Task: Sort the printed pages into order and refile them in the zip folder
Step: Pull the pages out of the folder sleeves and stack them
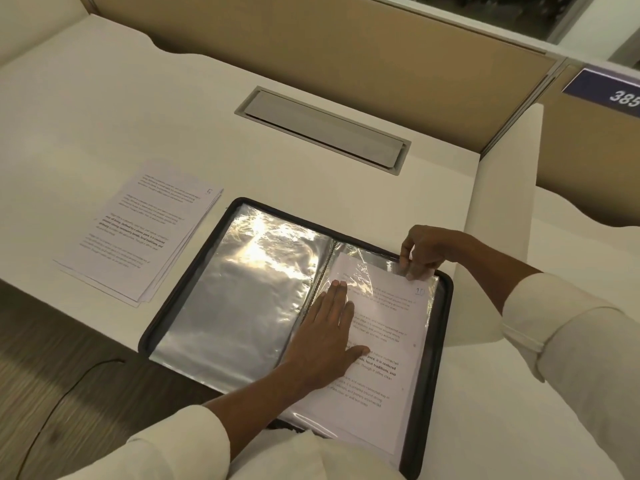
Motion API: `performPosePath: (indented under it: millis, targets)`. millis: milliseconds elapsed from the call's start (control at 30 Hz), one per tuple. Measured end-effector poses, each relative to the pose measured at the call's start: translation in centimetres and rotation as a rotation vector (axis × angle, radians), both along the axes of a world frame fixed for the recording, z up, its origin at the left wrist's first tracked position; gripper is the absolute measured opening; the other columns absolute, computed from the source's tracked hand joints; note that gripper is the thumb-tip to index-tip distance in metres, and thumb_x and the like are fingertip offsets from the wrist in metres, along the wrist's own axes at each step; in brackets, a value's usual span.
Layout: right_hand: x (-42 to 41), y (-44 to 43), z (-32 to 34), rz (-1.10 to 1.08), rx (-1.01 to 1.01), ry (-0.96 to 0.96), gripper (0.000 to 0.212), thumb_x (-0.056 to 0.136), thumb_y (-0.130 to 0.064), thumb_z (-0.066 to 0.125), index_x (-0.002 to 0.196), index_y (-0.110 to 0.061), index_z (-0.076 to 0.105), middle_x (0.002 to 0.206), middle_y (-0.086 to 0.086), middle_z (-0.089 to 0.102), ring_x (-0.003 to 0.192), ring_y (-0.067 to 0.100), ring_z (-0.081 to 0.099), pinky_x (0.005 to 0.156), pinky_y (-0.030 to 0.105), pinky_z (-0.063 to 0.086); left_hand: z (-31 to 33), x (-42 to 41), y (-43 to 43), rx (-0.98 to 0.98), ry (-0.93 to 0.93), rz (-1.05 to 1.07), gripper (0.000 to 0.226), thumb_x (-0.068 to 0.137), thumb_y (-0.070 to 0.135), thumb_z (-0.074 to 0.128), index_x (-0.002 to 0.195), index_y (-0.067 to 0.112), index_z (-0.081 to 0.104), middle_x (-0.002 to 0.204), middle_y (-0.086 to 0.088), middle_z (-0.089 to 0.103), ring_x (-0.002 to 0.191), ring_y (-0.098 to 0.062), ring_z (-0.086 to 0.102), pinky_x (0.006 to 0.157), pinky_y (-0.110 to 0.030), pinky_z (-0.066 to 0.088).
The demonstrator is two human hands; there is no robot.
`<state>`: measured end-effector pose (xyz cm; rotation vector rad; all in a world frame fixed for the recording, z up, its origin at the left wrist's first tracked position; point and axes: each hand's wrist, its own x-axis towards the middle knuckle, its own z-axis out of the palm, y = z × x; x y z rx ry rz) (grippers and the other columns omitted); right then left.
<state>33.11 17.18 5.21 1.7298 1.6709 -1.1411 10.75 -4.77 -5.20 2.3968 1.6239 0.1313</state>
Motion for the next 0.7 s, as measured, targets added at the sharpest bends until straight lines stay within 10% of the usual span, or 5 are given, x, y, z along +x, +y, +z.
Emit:
performPosePath:
  millis: [700]
  targets:
    - [-1.2, -0.1, 1.3, -0.002, -0.223, -0.068, 0.051, 0.069, -0.03, 0.099, 0.107, -0.003, 0.078, 0.094, 0.011, 0.081, 0.095, 0.029, 0.079, 0.082, 0.045, 0.066, -0.5, -0.7, -0.7, -0.015, -0.178, 0.078, 0.096, 0.101, 0.078, 0.035, 0.164, 0.007, 0.025, 0.177, -0.006, -0.008, 0.163, -0.019, -0.007, 0.131, -0.042, 0.009]
